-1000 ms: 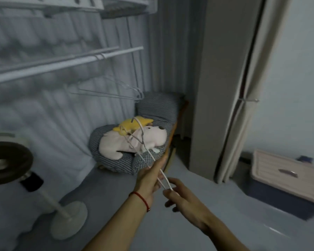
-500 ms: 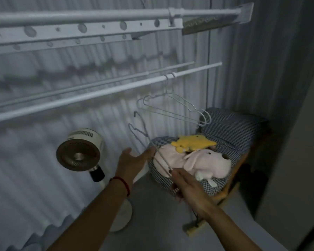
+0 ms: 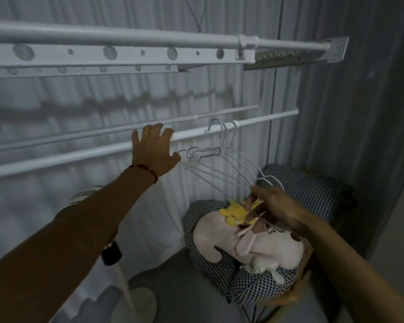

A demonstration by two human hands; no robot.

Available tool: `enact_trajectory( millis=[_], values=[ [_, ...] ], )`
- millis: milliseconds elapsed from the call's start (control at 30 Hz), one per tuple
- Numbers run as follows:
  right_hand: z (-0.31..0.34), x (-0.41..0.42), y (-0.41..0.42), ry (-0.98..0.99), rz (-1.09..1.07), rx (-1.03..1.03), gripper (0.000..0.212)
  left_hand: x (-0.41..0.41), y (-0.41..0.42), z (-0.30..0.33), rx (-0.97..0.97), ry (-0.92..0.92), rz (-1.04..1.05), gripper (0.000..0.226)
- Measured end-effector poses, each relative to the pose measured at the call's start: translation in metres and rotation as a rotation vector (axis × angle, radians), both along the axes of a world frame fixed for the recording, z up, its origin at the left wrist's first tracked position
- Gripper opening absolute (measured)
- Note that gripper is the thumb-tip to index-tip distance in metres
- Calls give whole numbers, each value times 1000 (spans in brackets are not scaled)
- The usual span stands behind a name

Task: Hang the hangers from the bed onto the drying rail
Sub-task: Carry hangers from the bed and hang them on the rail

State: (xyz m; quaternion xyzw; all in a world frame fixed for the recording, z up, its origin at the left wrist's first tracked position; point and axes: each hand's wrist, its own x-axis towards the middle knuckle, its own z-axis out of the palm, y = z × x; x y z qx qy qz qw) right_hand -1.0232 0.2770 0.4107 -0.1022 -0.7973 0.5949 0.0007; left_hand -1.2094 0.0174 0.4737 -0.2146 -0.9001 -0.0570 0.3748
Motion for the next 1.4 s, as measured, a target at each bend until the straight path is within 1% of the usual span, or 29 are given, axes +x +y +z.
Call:
enact_trajectory(
  millis=[67,167,233,367,467,567,700,1000,1133,1300,1400],
  values=[
    [15,-15,4,-43,17,46,59,-18,0,0,-46,11,17,66],
    [29,-38,7,-59,22,92,58,-35,1,-1,-52,-81,23,71],
    [32,-50,9,-49,17,109,56,-42,1,-7,-55,-105,17,75],
    [32,-69,9,-65,2,151,53,-47,-1,-14,-76,-48,12,77],
    [23,-80,10,-104,9,193,54,-51,0,-16,-82,-7,-2,76],
    [13,-86,13,-100,-1,202,56,-53,-1,-17,-78,13,-7,74],
    [8,-89,14,-95,-18,224,57,-55,-1,-19,-83,31,-9,75],
    [-1,-87,15,-128,6,171,59,-53,2,-20,-85,53,-6,74],
    [-10,-84,19,-125,4,193,59,-52,2,-20,-73,45,-12,75],
    [-12,-73,15,-115,-37,187,54,-46,2,-24,-61,74,-11,80],
    [-14,-58,10,-46,-31,254,45,-34,8,-26,-32,115,-74,76]
  ],
)
